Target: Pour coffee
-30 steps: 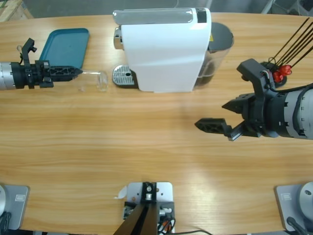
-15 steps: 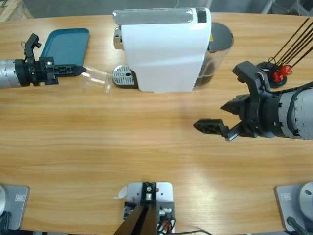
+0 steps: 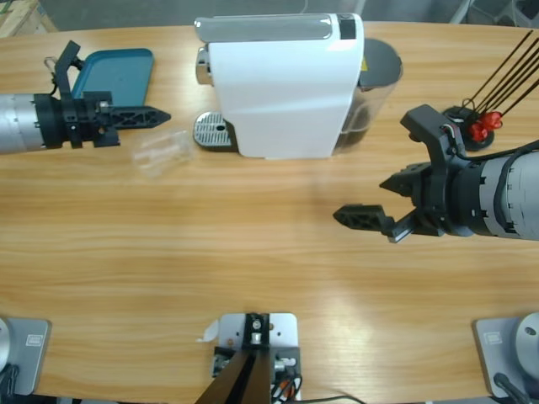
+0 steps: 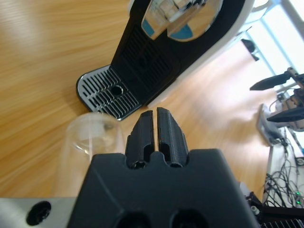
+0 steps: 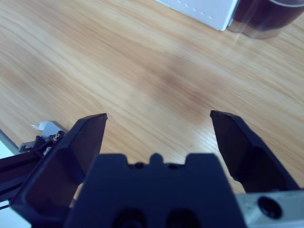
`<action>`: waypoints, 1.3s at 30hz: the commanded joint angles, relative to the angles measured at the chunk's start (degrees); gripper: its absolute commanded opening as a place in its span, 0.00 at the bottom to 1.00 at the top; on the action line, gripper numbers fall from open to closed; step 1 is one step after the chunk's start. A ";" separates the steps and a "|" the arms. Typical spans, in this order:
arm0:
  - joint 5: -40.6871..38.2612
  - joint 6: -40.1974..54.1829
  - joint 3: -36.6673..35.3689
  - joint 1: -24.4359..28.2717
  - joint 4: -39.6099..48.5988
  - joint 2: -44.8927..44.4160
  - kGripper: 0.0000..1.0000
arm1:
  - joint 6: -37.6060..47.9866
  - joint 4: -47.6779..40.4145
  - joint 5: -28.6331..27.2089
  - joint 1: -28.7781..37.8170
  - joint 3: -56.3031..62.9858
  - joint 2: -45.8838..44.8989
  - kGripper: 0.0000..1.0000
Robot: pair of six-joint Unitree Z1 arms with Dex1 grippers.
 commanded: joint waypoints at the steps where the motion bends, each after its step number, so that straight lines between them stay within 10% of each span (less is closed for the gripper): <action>1: 5.84 -0.24 1.41 -1.85 9.92 -7.90 0.00 | 0.50 -0.57 1.11 -0.72 1.58 0.18 0.98; 6: 11.39 -4.46 4.30 -1.85 16.38 -17.40 0.07 | 0.50 -0.48 0.81 -0.72 1.94 -0.18 0.98; 8: 16.62 -12.93 9.67 -1.85 19.79 -26.54 0.91 | 0.50 -0.66 0.73 -0.72 1.85 0.05 0.99; 9: 19.04 -16.99 11.80 -1.85 23.24 -32.06 0.96 | 0.50 -0.75 0.60 -0.72 1.85 0.12 0.99; 16: 29.80 -33.78 15.14 0.54 29.64 -46.42 1.00 | 0.50 -0.92 0.74 -0.72 1.85 -0.05 0.99; 39: 25.51 -52.79 24.76 1.14 1.81 -23.30 0.87 | 0.68 -4.61 0.71 -0.72 4.34 1.23 0.98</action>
